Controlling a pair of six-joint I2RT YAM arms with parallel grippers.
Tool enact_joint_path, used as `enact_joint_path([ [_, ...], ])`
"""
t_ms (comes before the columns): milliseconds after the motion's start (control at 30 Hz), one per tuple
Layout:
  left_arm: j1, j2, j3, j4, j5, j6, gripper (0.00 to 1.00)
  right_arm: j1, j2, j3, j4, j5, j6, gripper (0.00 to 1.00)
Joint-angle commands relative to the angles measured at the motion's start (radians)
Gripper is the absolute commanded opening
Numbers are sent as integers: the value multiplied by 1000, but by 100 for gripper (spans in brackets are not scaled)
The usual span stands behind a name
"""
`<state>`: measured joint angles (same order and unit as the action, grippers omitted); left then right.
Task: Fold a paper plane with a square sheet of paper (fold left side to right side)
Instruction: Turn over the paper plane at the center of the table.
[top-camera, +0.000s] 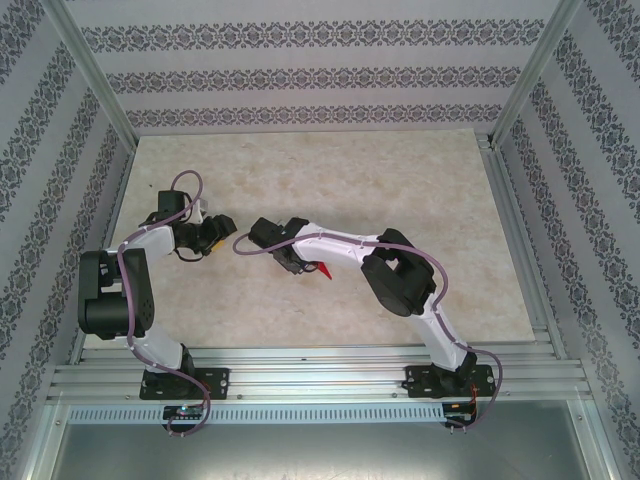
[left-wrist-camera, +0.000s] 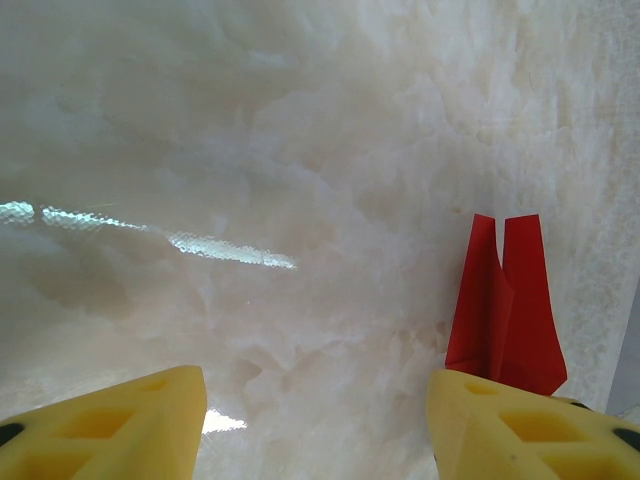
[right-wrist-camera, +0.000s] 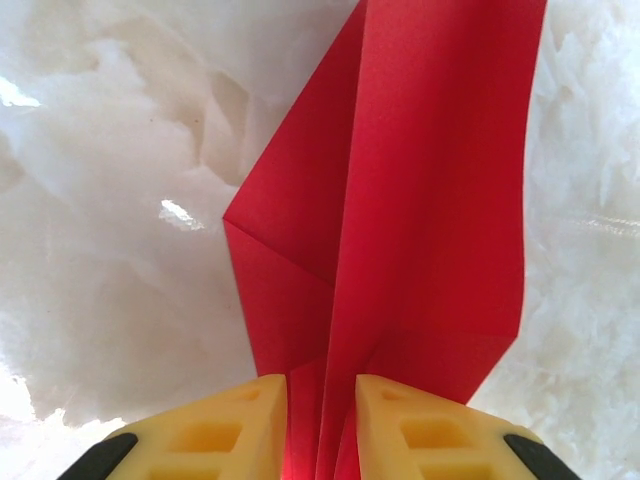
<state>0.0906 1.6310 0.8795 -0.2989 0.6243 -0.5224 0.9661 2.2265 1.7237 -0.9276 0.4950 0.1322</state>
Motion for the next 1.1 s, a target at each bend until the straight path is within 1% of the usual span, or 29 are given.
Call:
enact_joint_path([
  [0, 6, 8, 5, 25, 22, 15, 61, -9, 30, 40, -22, 46, 6, 25],
  [233, 6, 7, 4, 24, 22, 16, 61, -15, 57, 51, -32, 52, 7, 25],
  [333, 6, 7, 4, 23, 23, 16, 61, -17, 58, 51, -35, 69, 10, 23],
  [433, 6, 7, 4, 22, 22, 16, 61, -21, 45, 45, -36, 86, 13, 13],
  [533, 6, 4, 3, 20, 21, 15, 61, -31, 2, 25, -33, 88, 16, 1],
  [567, 6, 4, 4, 20, 22, 16, 61, -35, -19, 12, -30, 81, 19, 0],
  [633, 6, 2, 4, 20, 23, 16, 61, -52, -80, -28, -16, 39, 27, 0],
  [733, 6, 0, 5, 16, 24, 16, 61, -97, -193, -139, 42, -91, 46, 0],
  [867, 5, -5, 4, 26, 47, 9, 61, -204, -327, -306, 160, -323, 83, 0],
  [967, 2, -9, 0, 43, 75, -1, 62, -299, -386, -411, 249, -454, 122, 0],
  [1067, -7, -14, -5, 47, 96, -3, 62, -385, -424, -496, 340, -546, 155, 0],
])
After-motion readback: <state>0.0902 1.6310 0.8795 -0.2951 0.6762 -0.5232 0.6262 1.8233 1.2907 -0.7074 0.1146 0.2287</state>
